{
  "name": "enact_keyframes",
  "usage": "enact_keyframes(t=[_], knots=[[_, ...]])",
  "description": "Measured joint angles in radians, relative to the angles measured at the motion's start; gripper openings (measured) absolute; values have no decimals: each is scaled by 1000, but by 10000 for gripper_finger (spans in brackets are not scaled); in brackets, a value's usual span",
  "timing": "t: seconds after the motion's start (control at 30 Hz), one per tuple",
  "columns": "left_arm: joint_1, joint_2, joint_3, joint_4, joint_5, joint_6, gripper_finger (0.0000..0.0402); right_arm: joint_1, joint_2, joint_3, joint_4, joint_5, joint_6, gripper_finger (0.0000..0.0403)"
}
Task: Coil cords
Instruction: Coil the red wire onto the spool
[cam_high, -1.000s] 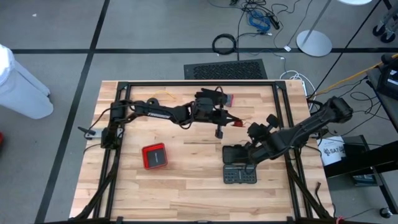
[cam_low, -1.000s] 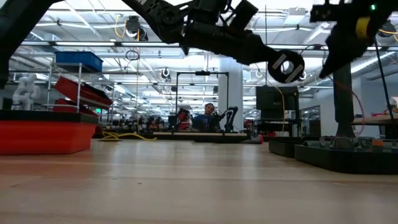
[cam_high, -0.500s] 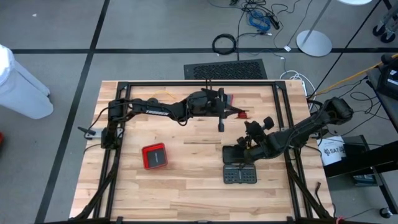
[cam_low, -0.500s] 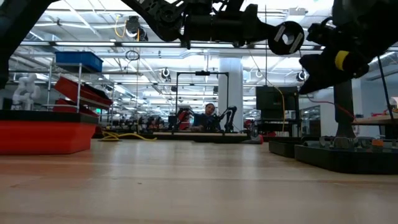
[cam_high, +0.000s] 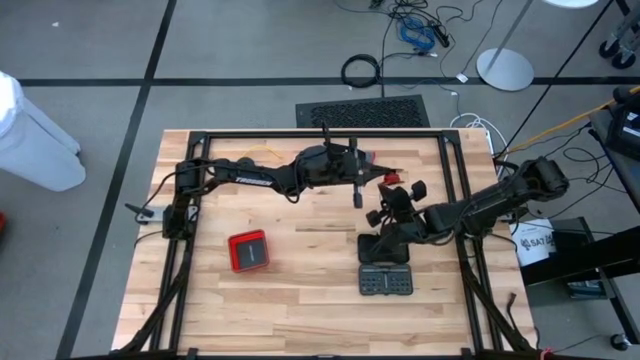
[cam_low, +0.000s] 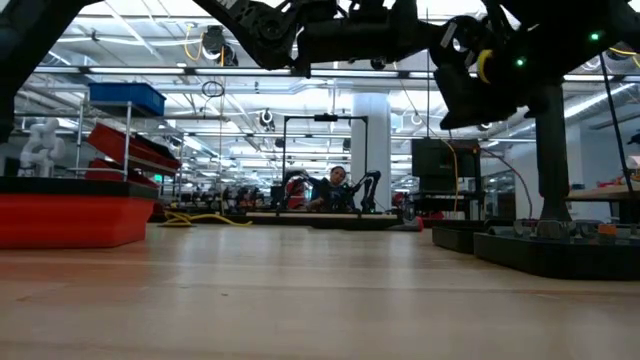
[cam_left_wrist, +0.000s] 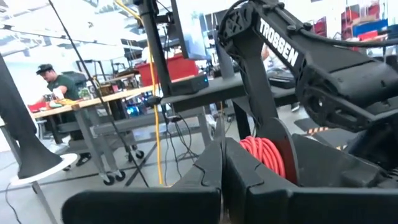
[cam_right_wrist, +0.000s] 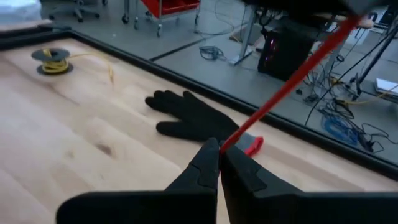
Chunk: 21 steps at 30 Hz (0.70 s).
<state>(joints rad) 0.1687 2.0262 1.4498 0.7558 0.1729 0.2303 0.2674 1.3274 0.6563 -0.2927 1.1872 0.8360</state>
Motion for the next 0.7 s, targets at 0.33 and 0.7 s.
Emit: enact_keyframes(t=[0.33,0.7], knots=[[-3,-2,-56,32,-12,12,0,-11,2,-1,90,61,-24,0],[-4,-2,-104,92,-45,14,0,-17,2,-1,227,107,-151,0]])
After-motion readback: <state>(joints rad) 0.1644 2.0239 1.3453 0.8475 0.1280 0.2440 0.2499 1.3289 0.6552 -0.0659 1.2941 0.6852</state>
